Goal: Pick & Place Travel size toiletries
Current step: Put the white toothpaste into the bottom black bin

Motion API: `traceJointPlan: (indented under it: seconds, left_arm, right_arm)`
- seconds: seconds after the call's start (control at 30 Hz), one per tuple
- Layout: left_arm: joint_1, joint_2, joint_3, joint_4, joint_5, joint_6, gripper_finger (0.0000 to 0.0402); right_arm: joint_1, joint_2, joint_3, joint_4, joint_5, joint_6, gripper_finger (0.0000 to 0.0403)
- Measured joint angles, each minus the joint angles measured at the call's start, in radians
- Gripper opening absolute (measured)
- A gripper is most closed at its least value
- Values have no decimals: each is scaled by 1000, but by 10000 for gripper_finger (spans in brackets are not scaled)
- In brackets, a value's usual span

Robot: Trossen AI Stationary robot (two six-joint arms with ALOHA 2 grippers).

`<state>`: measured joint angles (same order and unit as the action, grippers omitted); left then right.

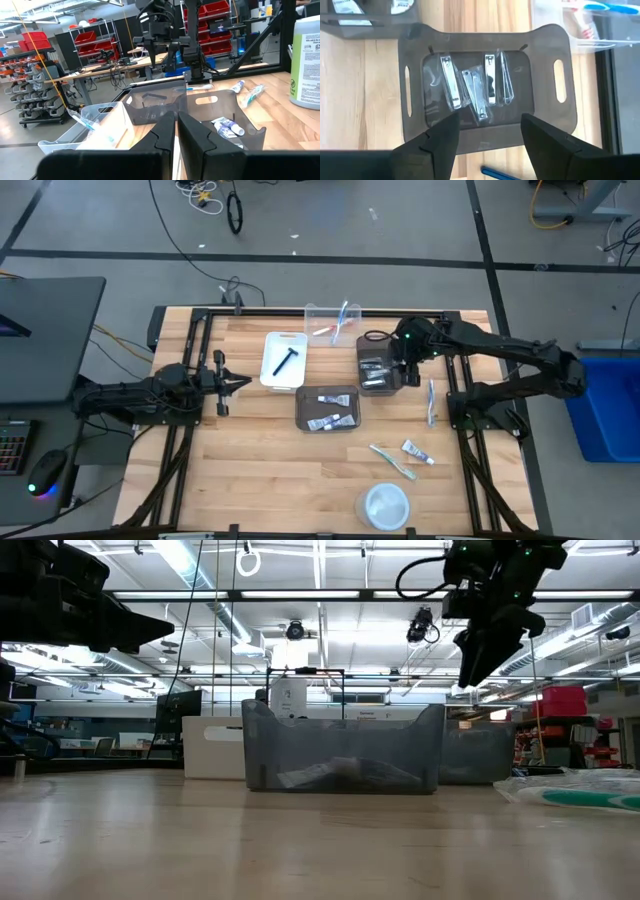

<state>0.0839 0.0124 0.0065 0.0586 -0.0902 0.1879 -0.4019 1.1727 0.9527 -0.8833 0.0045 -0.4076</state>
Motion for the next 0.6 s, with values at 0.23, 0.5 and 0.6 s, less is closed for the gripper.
traceJointPlan:
  seconds: [0.23,0.5,0.6]
  left_arm:
    - [0,0,0,0,0,0,27]
    - [0,0,0,0,0,0,27]
    - [0,0,0,0,0,0,27]
  right_arm:
    - [70,-18,0,-4,-7,39,212]
    - [212,-18,0,-3,-7,99,210]
    - [277,-18,0,-3,-7,130,215]
